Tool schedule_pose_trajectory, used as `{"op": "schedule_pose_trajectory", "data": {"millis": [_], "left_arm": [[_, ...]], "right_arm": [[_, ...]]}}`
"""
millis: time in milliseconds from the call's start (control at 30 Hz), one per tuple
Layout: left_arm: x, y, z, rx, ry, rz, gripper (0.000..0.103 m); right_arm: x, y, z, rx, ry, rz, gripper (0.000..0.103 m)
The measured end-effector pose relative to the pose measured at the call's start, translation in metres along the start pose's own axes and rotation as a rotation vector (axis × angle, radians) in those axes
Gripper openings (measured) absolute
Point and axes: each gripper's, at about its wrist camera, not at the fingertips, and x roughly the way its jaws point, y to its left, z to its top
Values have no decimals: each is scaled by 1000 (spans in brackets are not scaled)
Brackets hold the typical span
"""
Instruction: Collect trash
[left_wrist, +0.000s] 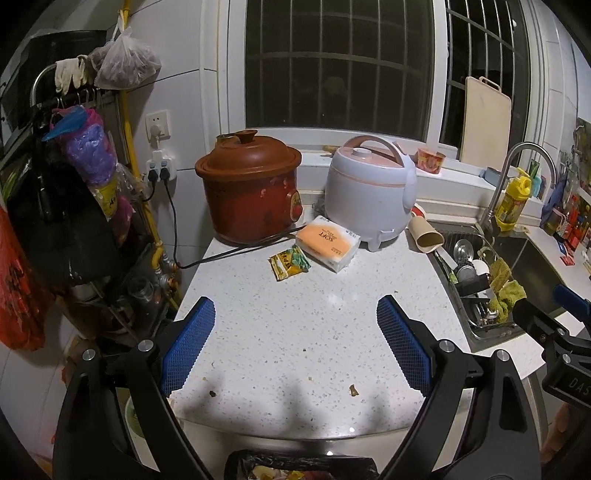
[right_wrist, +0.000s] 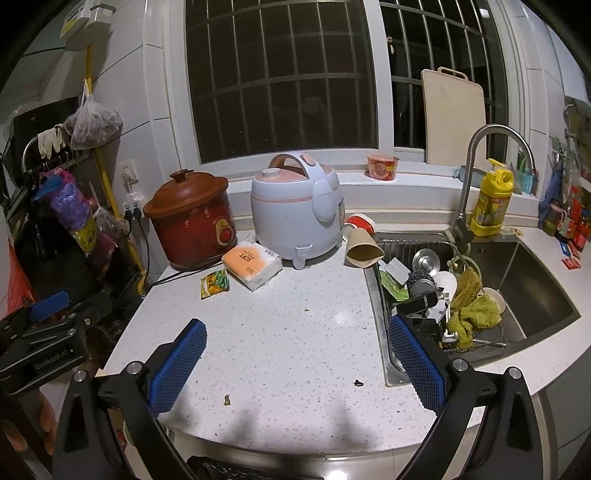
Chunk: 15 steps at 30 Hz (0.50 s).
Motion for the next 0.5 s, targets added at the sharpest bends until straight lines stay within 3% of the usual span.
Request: {"op": "schedule_pose_trajectory", "data": {"millis": [500], "left_arm": [[2,0,0,4,5,-3,87]], "right_arm": [[3,1,0,-1,-3,-4,98]]}}
